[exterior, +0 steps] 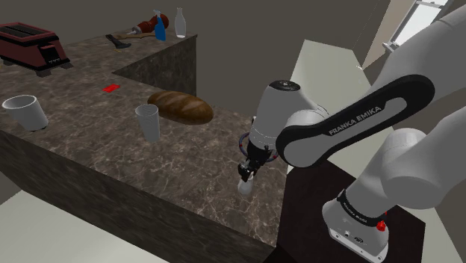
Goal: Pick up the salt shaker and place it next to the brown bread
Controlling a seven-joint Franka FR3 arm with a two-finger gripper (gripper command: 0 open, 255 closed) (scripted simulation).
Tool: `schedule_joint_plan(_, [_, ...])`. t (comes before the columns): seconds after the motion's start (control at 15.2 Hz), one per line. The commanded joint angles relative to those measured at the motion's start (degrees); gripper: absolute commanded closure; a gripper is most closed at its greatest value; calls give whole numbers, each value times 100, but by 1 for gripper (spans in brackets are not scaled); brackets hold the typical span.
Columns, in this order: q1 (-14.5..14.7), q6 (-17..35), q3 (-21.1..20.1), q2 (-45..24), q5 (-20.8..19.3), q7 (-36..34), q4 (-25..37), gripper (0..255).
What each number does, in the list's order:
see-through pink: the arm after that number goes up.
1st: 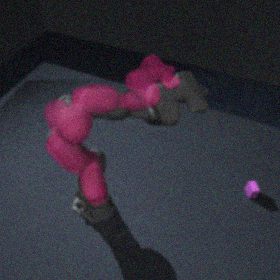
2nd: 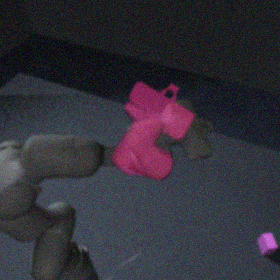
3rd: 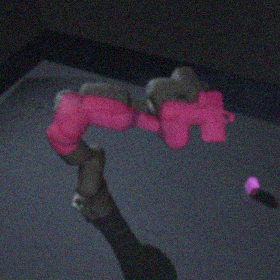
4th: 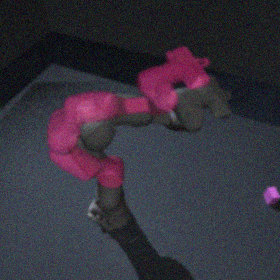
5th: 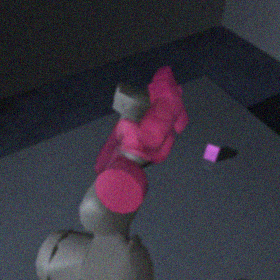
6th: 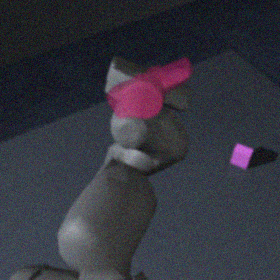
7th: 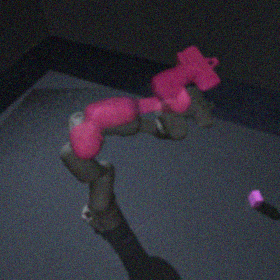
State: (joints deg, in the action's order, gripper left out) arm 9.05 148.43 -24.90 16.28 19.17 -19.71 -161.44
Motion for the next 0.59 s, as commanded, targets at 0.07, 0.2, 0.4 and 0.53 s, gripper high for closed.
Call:
schedule_joint_plan(0.07, [-1,1,1,-4,-1,1,-4,255])
schedule_joint_plan(0.2, [-4,0,0,-9,-4,-1,2,255])
schedule_joint_plan(0.4, [16,-229,36,190,11,6,35,255])
schedule_joint_plan(0.53, [30,-455,72,373,13,7,78,255])
